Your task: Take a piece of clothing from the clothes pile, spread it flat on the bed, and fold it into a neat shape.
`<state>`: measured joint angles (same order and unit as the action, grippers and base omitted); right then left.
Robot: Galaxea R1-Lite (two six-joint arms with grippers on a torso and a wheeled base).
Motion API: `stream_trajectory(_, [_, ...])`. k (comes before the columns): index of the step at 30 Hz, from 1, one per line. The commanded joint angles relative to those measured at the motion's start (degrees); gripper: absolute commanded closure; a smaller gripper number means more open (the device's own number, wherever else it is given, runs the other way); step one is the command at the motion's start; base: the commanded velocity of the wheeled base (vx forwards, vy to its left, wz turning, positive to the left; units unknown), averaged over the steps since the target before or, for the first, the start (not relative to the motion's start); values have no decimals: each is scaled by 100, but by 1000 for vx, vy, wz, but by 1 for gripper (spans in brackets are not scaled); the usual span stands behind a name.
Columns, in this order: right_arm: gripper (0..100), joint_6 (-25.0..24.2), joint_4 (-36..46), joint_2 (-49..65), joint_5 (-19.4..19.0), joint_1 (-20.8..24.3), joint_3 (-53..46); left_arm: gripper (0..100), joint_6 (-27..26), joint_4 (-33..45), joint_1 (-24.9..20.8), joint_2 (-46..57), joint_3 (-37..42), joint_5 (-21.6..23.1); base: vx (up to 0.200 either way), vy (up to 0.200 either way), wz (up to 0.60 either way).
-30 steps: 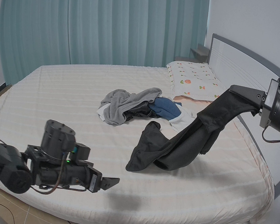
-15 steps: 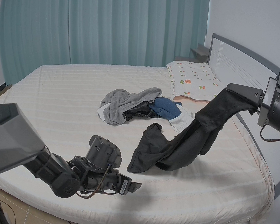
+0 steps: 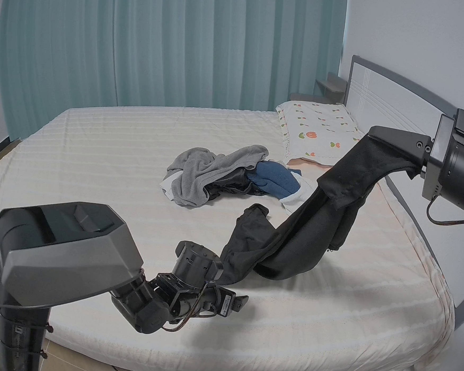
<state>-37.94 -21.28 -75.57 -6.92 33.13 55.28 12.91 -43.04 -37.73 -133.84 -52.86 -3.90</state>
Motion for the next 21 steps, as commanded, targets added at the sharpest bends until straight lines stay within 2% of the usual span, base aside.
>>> stream_trajectory(1, [100, -3, 2, -63, -2, 9, 17, 0, 159, -125, 55, -670, -594, -243, 0, 0, 0])
stream_trajectory(6, [100, -3, 2, -81, -2, 0, 0, 0, 370, -152, 152, -960, -1113, -515, 0, 0, 0])
stream_trajectory(7, [100, -3, 2, -81, -2, 0, -9, 100, 397, -152, 169, -960, -1113, -524, 0, 0, 0])
stream_trajectory(11, [100, -12, 2, -98, -2, -9, -35, 100, 520, -152, 266, -960, -1130, -524, 0, 0, 0])
stream_trajectory(16, [100, -30, -7, -177, -2, -88, -158, 100, 1390, -108, 389, -661, -1042, -585, 0, 0, 0])
stream_trajectory(17, [100, -30, -7, -177, -2, -88, -158, 100, 1390, -108, 389, -661, -1042, -585, 0, 0, 0])
stream_trajectory(18, [100, -30, -16, -221, -37, -193, -237, 100, 1671, -55, 451, -318, -884, -594, 0, 0, 0])
stream_trajectory(21, [100, -38, -7, -353, -204, -290, -299, 100, 1873, 121, 477, 350, -603, -542, 0, 0, 0])
